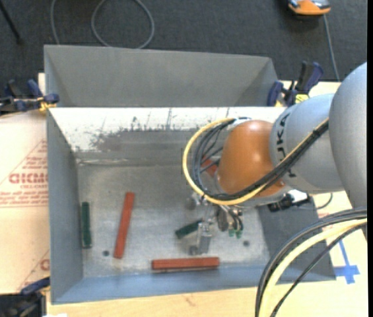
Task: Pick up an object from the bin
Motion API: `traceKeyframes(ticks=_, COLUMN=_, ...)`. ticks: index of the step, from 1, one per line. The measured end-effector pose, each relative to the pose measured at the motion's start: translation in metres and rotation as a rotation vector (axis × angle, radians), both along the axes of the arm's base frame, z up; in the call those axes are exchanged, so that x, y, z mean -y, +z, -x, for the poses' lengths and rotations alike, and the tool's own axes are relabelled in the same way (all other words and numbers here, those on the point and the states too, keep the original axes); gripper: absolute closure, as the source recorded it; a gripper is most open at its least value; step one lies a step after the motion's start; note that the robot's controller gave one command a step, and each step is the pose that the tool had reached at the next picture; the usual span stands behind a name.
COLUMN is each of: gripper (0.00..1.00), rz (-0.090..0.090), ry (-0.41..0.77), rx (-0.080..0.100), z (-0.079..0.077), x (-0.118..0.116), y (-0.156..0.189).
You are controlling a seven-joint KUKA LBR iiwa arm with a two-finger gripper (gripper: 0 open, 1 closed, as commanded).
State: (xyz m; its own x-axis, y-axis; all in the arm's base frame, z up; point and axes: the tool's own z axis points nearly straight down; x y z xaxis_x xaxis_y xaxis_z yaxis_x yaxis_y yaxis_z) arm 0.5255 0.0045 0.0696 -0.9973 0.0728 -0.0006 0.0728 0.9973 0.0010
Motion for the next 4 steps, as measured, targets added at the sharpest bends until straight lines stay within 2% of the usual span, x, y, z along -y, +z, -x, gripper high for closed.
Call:
traceKeyframes(ticks=1, gripper=0.0, rz=0.0, ry=-0.146, rx=0.001, z=0.019, x=-0.009, y=0.001)
traceKeyframes(ticks=2, gripper=1.0, rz=-0.001, ry=-0.147, rx=0.002, z=0.018, x=-0.009, y=0.001)
traceKeyframes(ticks=3, gripper=1.0, rz=-0.001, ry=-0.145, rx=0.008, z=0.016, x=-0.008, y=0.077)
traceKeyframes(ticks=4, gripper=1.0, rz=-0.001, ry=-0.141, rx=0.007, z=0.014, x=-0.007, y=0.123)
